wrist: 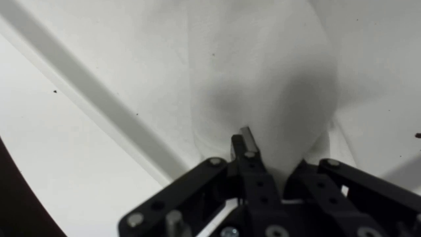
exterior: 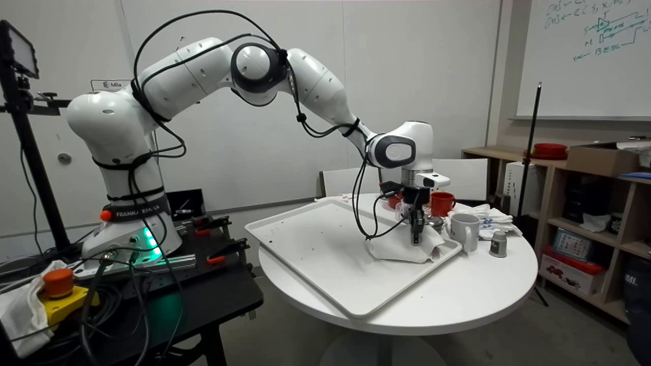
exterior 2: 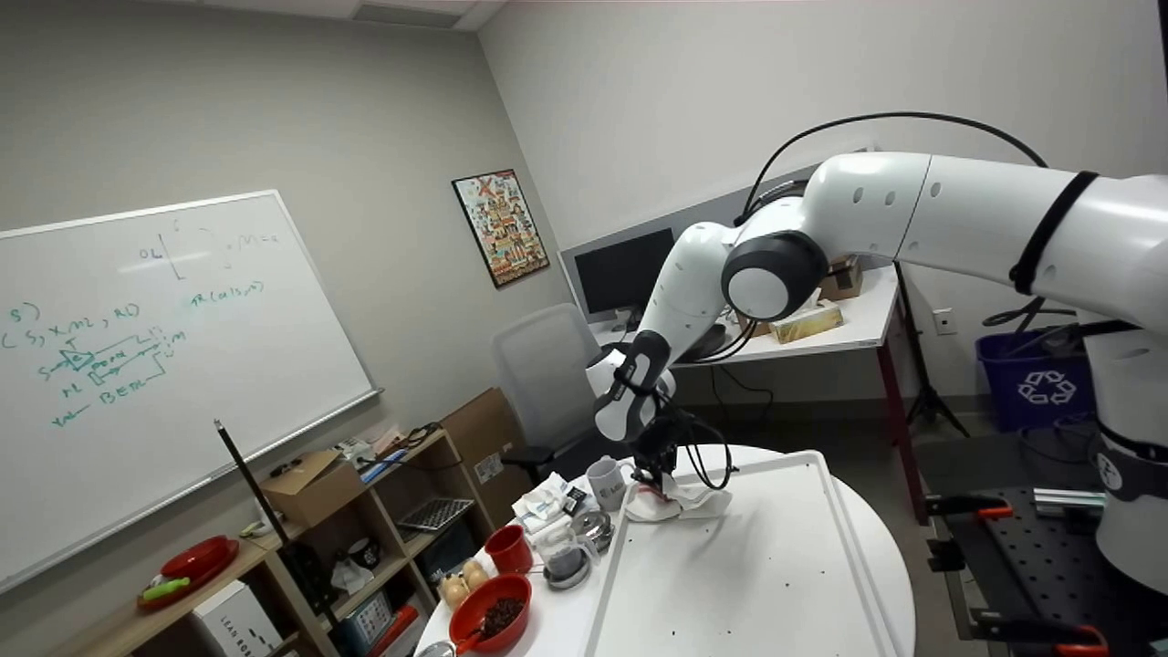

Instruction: Use the white towel to wipe the tray

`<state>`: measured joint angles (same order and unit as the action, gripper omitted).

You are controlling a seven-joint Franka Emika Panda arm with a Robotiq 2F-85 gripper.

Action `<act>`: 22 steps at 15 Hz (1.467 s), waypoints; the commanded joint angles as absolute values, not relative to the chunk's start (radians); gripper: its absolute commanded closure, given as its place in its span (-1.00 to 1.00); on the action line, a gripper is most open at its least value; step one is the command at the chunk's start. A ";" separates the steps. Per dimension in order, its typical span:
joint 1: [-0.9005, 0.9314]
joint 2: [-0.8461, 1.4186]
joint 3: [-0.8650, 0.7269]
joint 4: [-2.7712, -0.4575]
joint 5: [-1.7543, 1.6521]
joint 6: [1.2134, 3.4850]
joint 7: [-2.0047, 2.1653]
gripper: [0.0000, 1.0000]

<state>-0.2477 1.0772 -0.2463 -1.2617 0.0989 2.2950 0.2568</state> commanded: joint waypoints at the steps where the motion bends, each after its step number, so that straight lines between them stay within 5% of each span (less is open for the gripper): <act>1: -0.272 1.130 -0.221 -1.162 0.073 2.258 0.209 0.95; 10: -0.243 1.093 -0.189 -1.247 0.026 2.319 0.057 0.95; 22: -0.155 0.902 -0.156 -1.669 -0.151 2.643 -0.169 0.95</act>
<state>-0.1836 1.0050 -0.1615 -1.4770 -0.0950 2.5390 -0.1288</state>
